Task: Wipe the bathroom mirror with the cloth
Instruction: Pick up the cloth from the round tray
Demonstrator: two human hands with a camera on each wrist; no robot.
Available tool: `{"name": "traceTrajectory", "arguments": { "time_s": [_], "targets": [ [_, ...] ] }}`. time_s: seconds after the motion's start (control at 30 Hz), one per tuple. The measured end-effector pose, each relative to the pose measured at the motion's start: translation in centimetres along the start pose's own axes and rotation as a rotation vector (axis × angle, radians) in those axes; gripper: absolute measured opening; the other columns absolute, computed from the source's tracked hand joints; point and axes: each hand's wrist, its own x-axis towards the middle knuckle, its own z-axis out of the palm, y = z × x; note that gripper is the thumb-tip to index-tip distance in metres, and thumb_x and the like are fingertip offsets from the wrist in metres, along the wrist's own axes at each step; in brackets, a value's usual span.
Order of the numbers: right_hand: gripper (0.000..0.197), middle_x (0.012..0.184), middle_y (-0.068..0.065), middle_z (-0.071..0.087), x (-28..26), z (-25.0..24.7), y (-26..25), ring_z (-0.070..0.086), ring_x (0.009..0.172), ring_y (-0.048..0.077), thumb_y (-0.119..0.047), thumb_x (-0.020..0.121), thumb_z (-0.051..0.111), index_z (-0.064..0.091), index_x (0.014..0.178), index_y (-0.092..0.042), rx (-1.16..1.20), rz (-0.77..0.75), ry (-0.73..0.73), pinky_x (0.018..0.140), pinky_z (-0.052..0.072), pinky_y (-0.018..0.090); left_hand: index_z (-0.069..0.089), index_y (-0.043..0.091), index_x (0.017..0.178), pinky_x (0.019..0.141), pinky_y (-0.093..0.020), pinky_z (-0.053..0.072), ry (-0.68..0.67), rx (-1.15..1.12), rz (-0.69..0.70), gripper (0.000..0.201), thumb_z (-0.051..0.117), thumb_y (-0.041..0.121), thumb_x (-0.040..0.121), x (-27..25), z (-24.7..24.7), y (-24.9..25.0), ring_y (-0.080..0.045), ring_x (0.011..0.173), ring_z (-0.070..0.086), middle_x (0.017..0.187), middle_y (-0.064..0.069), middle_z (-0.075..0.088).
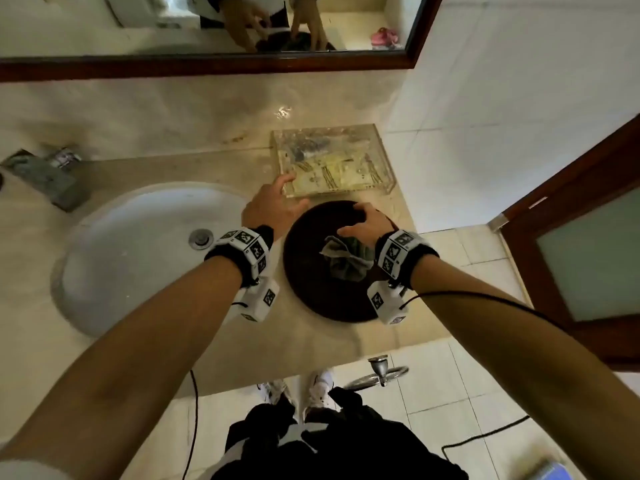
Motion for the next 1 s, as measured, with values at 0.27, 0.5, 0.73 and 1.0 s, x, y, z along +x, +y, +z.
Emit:
{"name": "traceTrajectory", "arguments": {
  "time_s": [0.27, 0.5, 0.73, 1.0],
  "targets": [
    [0.056, 0.128, 0.009, 0.056, 0.7, 1.5, 0.5, 0.054, 0.116, 0.028, -0.028, 0.083, 0.075, 0.052, 0.133, -0.017, -0.109, 0.139, -0.117, 0.088, 0.047, 0.033, 0.046, 0.039, 0.132, 0.092, -0.039, 0.047, -0.036, -0.015, -0.011, 0.057, 0.062, 0.057, 0.08, 1.5, 0.9, -1.5, -0.022, 0.108, 0.057, 0.122, -0.001, 0.057],
    [0.024, 0.104, 0.01, 0.068, 1.3, 1.8, -0.2, 0.064, 0.092, 0.028, -0.023, 0.087, 0.067, 0.069, 0.11, -0.015, -0.137, 0.136, -0.108, 0.08, 0.056, 0.035, 0.05, 0.04, 0.128, 0.087, -0.037, 0.048, -0.041, -0.014, 0.004, 0.052, 0.061, 0.058, 0.08, 2.2, 1.1, -2.1, -0.02, 0.1, 0.058, 0.114, 0.001, 0.059],
    [0.013, 0.097, 0.008, 0.07, 1.8, 1.2, -2.3, 0.068, 0.089, 0.027, -0.016, 0.086, 0.064, 0.071, 0.097, -0.016, 0.035, 0.083, -0.037, 0.083, 0.059, 0.042, 0.058, 0.039, 0.108, 0.073, -0.038, 0.054, -0.055, -0.056, 0.023, 0.035, 0.063, 0.056, 0.078, 2.9, 0.2, -1.5, -0.017, 0.074, 0.061, 0.081, 0.001, 0.063],
    [0.012, 0.091, 0.01, 0.072, 2.3, -0.3, -6.5, 0.07, 0.085, 0.027, -0.015, 0.081, 0.074, 0.072, 0.092, -0.015, 0.292, -0.008, 0.067, 0.079, 0.06, 0.042, 0.061, 0.032, 0.113, 0.073, -0.042, 0.058, -0.151, -0.155, 0.081, 0.046, 0.063, 0.062, 0.079, 3.3, -1.6, 0.0, -0.017, 0.077, 0.064, 0.089, 0.004, 0.065]
  ]
}}
